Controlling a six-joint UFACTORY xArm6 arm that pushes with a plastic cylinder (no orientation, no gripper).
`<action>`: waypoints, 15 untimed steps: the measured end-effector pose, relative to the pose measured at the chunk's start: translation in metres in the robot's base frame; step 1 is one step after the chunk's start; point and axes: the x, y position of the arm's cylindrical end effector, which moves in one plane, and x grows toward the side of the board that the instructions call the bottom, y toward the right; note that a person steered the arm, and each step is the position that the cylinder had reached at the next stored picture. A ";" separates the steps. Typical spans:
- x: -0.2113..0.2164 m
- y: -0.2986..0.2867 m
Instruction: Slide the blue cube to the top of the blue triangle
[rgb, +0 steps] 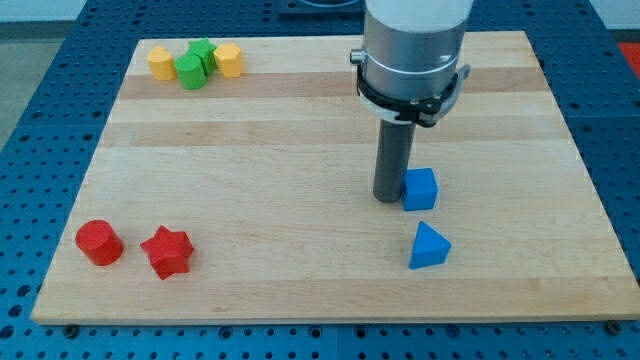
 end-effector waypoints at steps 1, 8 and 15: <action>-0.043 -0.006; 0.003 0.068; -0.003 0.040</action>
